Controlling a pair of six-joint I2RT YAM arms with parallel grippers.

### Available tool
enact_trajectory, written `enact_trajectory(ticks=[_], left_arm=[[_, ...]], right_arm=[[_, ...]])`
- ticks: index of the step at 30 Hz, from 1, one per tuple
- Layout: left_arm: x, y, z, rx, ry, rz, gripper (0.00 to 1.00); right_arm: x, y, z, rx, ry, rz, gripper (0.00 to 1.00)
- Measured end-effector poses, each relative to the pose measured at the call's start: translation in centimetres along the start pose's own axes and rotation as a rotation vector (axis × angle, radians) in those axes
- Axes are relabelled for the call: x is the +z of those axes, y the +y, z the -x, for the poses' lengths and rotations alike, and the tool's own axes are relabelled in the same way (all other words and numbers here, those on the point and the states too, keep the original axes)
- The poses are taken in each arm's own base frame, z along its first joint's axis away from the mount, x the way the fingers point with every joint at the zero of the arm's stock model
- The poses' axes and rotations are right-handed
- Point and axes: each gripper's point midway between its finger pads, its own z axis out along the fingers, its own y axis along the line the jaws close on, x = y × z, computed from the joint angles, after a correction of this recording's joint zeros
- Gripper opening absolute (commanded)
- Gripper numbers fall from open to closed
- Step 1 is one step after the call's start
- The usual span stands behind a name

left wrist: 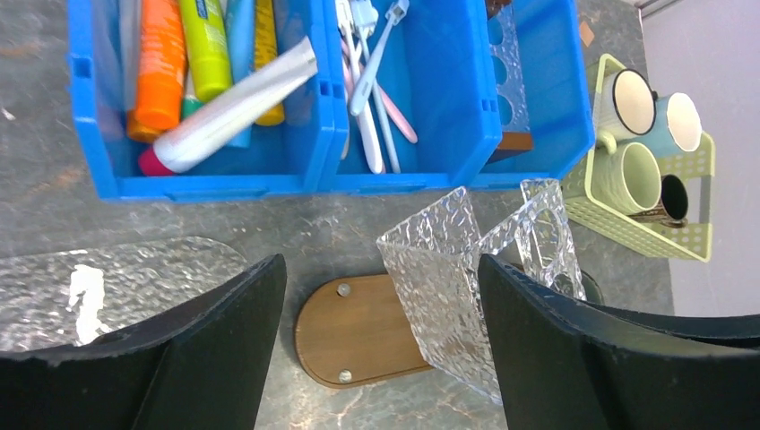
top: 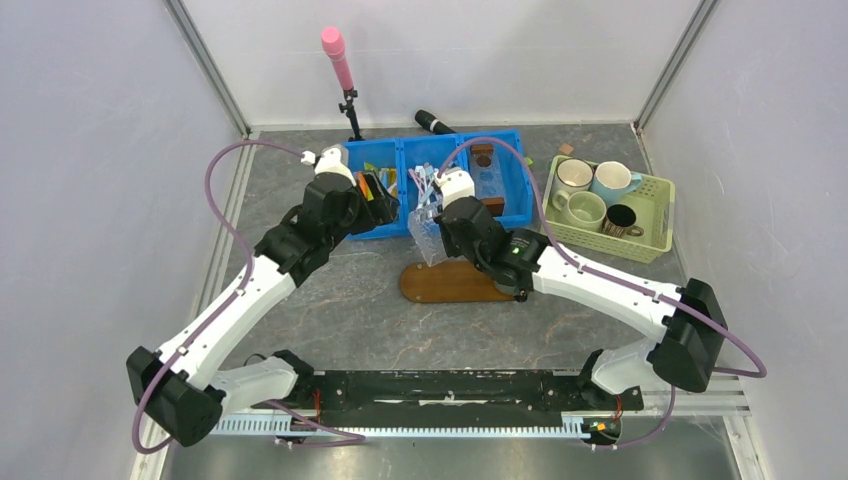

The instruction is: Prepare toiletry sets of a toothbrush and toothpaste on the tray

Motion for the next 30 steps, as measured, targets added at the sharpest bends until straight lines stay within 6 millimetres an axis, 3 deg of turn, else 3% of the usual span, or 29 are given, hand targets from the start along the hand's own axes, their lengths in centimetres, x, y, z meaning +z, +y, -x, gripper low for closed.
enact_trajectory(ticks=[8,15,30], left_arm=[[1.7,-1.4,-3.3,-0.124,0.136,-0.009,0.82],[2.7,-2.6,-6.0,-0.142,0.222,-0.019,0.75],[5.2,-3.3,-9.0,-0.157,0.297,0.004,0.46]], right_arm=[[0.5,-1.0,-0.3,0.023,-0.019,-0.113,0.00],[1.1,-0.3,-1.5,-0.002,-0.001,-0.143,0.00],[1.0,0.6,-1.8,-0.014,-0.011,-0.165,0.00]])
